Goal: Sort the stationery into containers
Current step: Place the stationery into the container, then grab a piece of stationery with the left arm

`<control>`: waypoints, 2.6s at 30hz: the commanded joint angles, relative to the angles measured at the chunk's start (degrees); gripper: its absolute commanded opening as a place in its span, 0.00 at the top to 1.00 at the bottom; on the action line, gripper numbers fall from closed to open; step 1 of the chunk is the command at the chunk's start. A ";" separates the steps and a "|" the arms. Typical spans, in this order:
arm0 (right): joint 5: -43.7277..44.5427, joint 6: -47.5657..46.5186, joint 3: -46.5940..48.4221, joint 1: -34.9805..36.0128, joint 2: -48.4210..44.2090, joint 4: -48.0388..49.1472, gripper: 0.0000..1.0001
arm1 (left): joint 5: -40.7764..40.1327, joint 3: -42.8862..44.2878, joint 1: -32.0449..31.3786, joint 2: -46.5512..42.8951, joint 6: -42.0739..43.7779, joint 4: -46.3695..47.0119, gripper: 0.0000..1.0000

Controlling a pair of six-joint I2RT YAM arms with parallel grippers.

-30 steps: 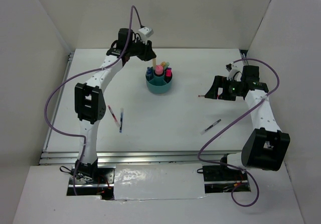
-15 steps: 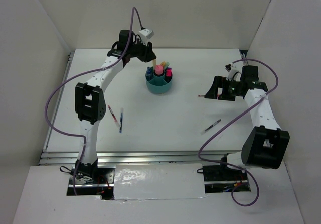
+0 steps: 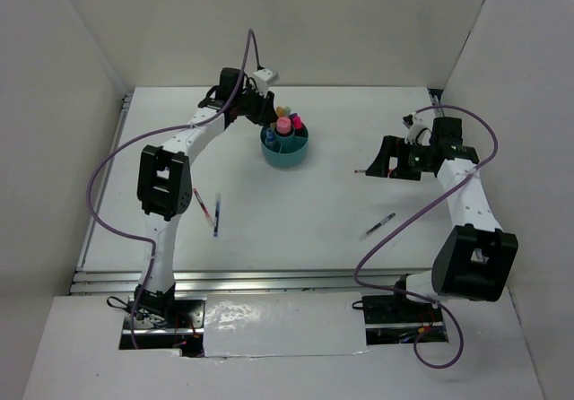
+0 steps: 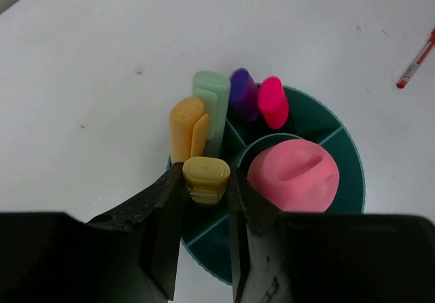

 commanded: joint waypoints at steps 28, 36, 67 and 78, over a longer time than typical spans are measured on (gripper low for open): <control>4.82 -3.14 0.55 3.75 -4.82 -1.00 0.20 | -14.20 -26.99 5.00 -42.33 -7.09 -14.53 0.21; 4.47 -2.79 0.81 4.89 -4.82 -0.91 0.21 | -23.54 -53.03 8.51 -53.09 -14.57 -17.35 0.25; 5.87 -3.31 -0.68 5.16 -7.11 -1.61 0.18 | -31.19 -43.55 14.23 -24.89 -26.71 -23.76 0.45; 6.14 -3.23 -0.50 5.16 -6.93 -1.61 0.18 | -37.69 -42.76 13.26 -20.93 -26.09 -25.17 0.62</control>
